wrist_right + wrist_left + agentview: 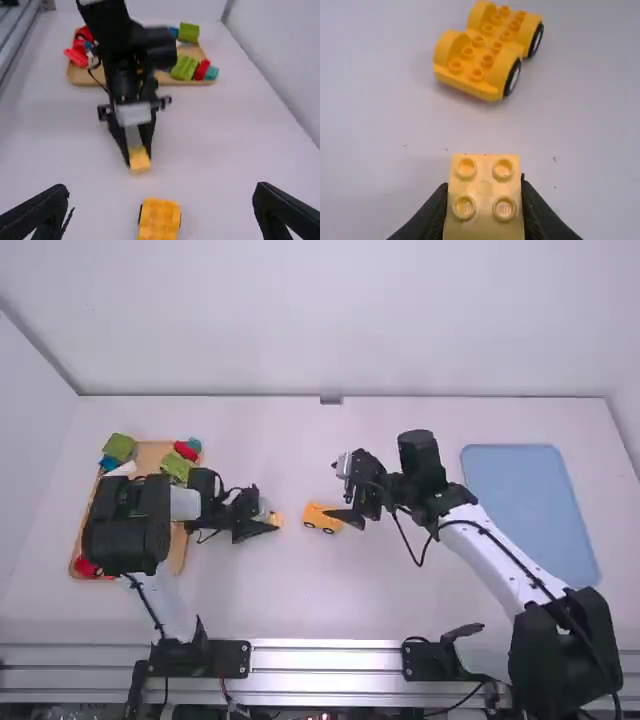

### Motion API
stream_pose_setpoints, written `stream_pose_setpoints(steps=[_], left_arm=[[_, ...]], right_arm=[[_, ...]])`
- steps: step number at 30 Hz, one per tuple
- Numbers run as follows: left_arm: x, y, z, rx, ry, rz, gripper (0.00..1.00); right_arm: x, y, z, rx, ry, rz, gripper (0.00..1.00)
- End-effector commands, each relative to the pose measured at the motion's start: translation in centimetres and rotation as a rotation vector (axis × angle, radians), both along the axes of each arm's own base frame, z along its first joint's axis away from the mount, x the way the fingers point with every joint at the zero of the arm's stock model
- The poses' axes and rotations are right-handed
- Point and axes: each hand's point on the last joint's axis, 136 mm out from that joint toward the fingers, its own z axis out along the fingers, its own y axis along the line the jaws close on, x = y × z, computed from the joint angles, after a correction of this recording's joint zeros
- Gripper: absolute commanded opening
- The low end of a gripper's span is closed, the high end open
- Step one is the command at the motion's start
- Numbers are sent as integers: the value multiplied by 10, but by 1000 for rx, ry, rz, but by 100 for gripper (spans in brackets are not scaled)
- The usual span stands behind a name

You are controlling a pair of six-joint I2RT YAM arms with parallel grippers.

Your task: Assemble lego blocks to make yellow taxi

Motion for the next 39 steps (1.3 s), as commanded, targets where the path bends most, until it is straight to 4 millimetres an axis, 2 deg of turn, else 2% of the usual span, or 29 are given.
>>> stream_pose_setpoints(steps=[1, 5, 10, 12, 14, 16, 21, 25, 30, 37, 39], left_arm=[[15, -11, 44, -87, -120, -45, 2], [18, -29, 62, -119, -145, -105, 2], [18, -52, 70, -113, -152, -173, 2], [18, -57, 71, -105, -161, -190, 2], [18, -65, 70, -85, -165, -209, 2], [15, -70, 71, -90, -164, -224, 2], [13, -71, 73, -105, -150, -227, 2], [7, -72, 71, -106, -119, -231, 2], [6, -72, 69, -99, -110, -228, 2], [5, -71, 68, -98, -105, -228, 2], [5, -71, 68, -97, -103, -227, 2]], right_arm=[[-5, -12, -29, -31, 102, -50, 98], [-17, -19, -68, 40, 135, -96, 98], [-27, -15, -86, 197, 42, -167, 98], [-26, -19, -93, 202, 18, -234, 98], [-21, -31, -115, 160, 33, -350, 98], [-16, -33, -128, 137, 52, -367, 98], [-4, -18, -129, 180, 54, -237, 98], [2, -15, -164, 93, 158, -210, 98], [11, 3, -168, 126, 134, -90, 98], [21, 13, -203, 62, 114, -87, 98], [23, 13, -207, 62, 121, -85, 98]])
